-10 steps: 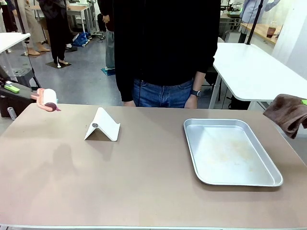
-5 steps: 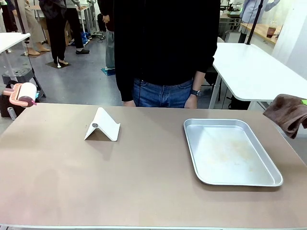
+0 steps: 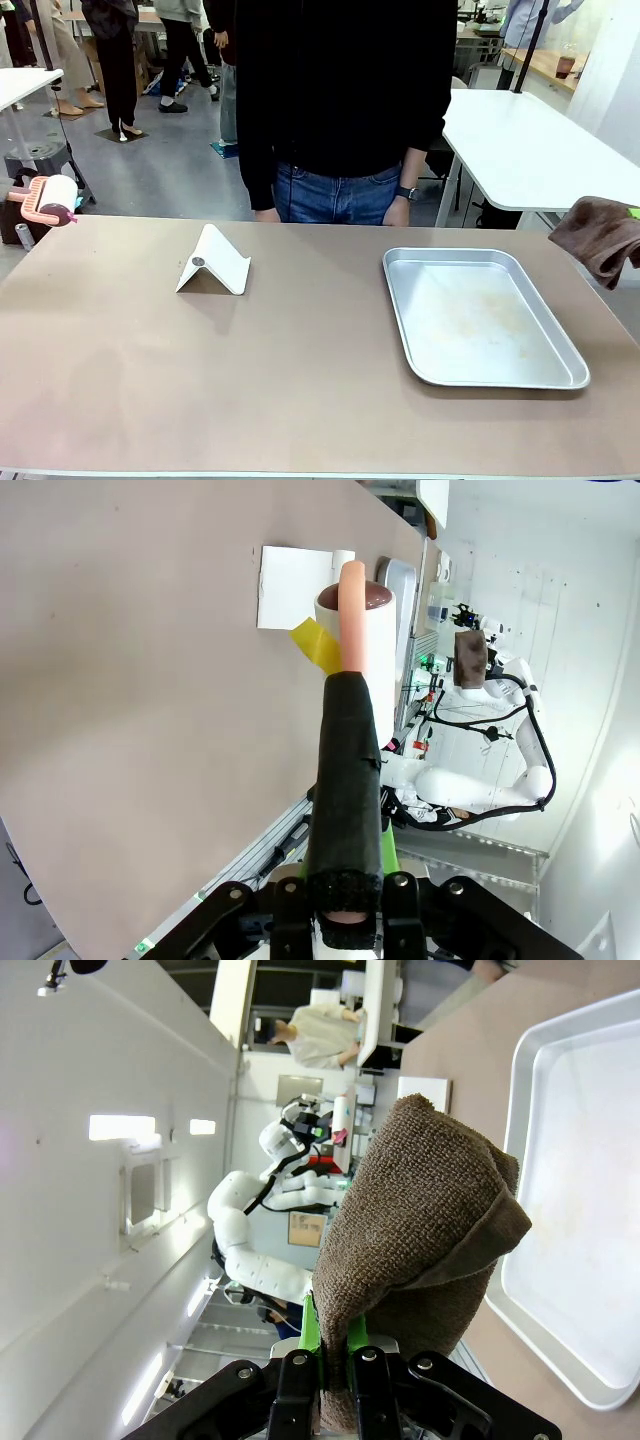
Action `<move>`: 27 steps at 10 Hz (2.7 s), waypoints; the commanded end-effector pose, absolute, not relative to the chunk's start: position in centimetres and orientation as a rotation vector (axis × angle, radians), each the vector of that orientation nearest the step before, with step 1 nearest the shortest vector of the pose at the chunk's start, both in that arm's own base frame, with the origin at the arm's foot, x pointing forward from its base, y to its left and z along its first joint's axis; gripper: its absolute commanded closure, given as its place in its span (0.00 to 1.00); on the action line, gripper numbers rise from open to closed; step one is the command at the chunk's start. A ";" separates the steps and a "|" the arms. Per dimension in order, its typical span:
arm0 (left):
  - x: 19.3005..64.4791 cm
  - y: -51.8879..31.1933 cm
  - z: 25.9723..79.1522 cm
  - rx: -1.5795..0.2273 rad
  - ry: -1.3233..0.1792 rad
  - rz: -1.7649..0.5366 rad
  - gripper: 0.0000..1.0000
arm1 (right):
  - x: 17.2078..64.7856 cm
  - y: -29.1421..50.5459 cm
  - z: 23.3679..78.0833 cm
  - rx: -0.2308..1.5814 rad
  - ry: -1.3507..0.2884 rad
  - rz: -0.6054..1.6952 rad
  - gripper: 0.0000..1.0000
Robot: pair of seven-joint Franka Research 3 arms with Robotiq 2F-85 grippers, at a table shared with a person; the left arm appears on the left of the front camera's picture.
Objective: Clean the surface of the table.
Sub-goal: Clean the area not pointed to by the person, then return the Lint Roller and towel to their original positions.
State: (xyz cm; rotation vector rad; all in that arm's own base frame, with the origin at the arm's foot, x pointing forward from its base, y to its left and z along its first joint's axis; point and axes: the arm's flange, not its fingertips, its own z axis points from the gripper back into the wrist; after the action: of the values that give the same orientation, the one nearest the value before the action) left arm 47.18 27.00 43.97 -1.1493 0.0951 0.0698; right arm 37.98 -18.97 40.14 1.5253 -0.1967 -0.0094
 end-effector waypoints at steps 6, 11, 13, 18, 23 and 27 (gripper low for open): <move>47.1 26.9 44.5 -1.146 0.092 0.081 0.78 | 37.8 -18.9 40.4 1.527 -0.199 -0.002 0.89; 47.1 26.9 44.5 -1.146 0.092 0.081 0.78 | 37.8 -18.9 40.4 1.527 -0.199 -0.002 0.89; 47.1 26.9 44.5 -1.146 0.092 0.081 0.78 | 37.8 -18.9 40.4 1.527 -0.199 -0.002 0.89; 48.7 23.5 45.9 -1.188 0.174 -0.046 0.78 | 36.5 -17.4 42.1 1.486 -0.243 0.031 0.89; 49.6 16.0 51.7 -1.114 0.256 -0.303 0.78 | 38.7 0.0 43.2 1.353 -0.064 0.265 0.89; 49.3 9.0 53.9 -1.013 0.271 -0.446 0.78 | 38.6 11.6 39.7 1.259 -0.233 0.344 0.89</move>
State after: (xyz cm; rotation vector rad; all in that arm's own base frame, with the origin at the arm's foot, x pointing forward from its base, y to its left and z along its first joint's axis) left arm 50.41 9.87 53.99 -1.0454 0.2874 -0.4211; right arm 38.89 10.48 40.31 1.2589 -0.1231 0.3407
